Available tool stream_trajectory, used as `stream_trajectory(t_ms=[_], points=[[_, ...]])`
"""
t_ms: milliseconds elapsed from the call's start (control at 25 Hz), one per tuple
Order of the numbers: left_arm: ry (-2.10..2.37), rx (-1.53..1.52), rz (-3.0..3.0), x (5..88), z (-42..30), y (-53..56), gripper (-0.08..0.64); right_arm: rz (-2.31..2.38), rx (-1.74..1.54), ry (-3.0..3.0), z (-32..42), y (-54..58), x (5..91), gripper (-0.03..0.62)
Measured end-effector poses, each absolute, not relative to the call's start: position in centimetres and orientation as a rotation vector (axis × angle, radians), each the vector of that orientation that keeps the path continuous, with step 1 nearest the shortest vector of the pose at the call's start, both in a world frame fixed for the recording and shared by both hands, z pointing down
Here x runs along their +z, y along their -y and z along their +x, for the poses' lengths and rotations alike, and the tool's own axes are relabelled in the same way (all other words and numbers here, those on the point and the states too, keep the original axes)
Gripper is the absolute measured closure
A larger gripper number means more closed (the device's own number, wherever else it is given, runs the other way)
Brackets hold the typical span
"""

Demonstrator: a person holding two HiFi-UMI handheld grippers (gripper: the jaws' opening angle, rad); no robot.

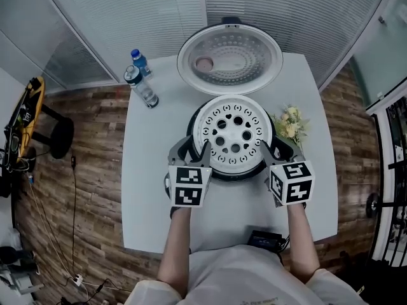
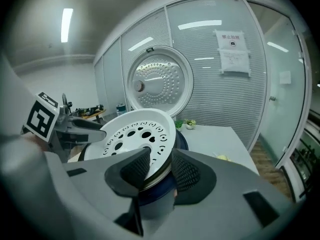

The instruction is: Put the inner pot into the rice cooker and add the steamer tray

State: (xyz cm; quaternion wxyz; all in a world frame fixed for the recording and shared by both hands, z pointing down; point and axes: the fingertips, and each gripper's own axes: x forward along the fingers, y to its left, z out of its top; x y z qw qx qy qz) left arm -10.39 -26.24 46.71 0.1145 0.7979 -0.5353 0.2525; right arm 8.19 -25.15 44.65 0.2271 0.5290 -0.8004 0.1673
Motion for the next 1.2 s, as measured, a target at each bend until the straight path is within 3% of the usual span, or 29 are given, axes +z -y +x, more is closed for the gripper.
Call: stream_trajectory(t_ms=[160,480,920,1080,1200], points=[[1.603,0.948,2.377,47.0,-10.0,26.2,0.390,1.427,0.351,2.131,8.1,25.0,45.3,0.460],[1.592,0.906,2.368,47.2,-10.3,25.9,0.385,1.455,0.383,2.169,8.4,24.8,45.0,0.460],[1.565,0.389,2.342,43.6,-10.9,21.4,0.385,1.568,0.441,2.290,11.2,20.2,43.0,0.474],[1.411,0.085,2.357,41.1,-8.4,18.3,0.462,1.602,0.489,2.399,11.4,17.5,41.5,0.534],[1.396,0.055,2.385,40.2,-7.0,17.1,0.505,1.642,0.515,2.460,12.1,16.4,40.2,0.558]])
